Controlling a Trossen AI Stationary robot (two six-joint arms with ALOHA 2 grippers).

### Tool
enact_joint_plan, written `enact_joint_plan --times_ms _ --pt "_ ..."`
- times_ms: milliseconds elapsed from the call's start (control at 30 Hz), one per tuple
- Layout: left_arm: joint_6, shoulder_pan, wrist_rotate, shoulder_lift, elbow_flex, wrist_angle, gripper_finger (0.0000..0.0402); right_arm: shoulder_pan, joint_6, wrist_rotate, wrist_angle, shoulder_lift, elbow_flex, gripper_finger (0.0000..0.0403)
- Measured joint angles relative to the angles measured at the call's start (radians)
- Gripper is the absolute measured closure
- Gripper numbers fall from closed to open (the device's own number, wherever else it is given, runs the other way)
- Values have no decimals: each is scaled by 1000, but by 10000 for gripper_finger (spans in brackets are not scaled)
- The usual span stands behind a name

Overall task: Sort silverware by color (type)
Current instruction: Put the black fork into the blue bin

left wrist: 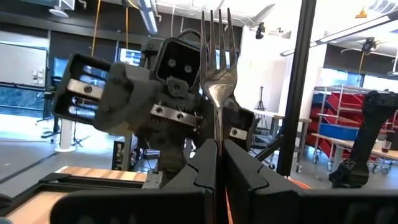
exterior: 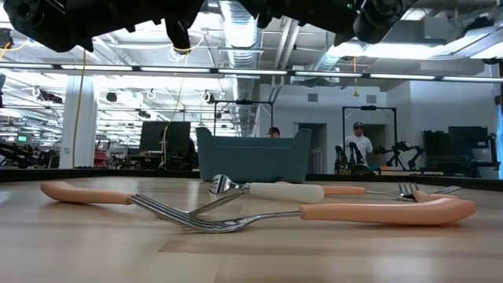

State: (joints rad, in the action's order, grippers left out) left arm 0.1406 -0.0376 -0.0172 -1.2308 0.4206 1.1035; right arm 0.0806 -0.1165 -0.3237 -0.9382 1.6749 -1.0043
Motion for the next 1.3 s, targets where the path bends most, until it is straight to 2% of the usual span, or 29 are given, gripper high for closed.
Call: enact_joint_plan --times_ms 333,600,700,900,1033,1300 --pt "1 0 4 0 0 -12 401 -1 3 3 34 0 -39 149" --pt "3 5 6 0 0 -15 401 -18 -24 2 141 30 -106 187" --pt "11 11 4 0 0 -15 401 -24 -49 -4 145 62 -124 216" --pt "28 12 9 1 0 -33 401 -32 -84 6 150 79 -134 330" --pt "29 12 10 1 0 -43 400 -33 -99 8 162 65 -133 382" --pt "33 12 26 1 0 -40 400 -33 -125 63 178 62 -132 386"
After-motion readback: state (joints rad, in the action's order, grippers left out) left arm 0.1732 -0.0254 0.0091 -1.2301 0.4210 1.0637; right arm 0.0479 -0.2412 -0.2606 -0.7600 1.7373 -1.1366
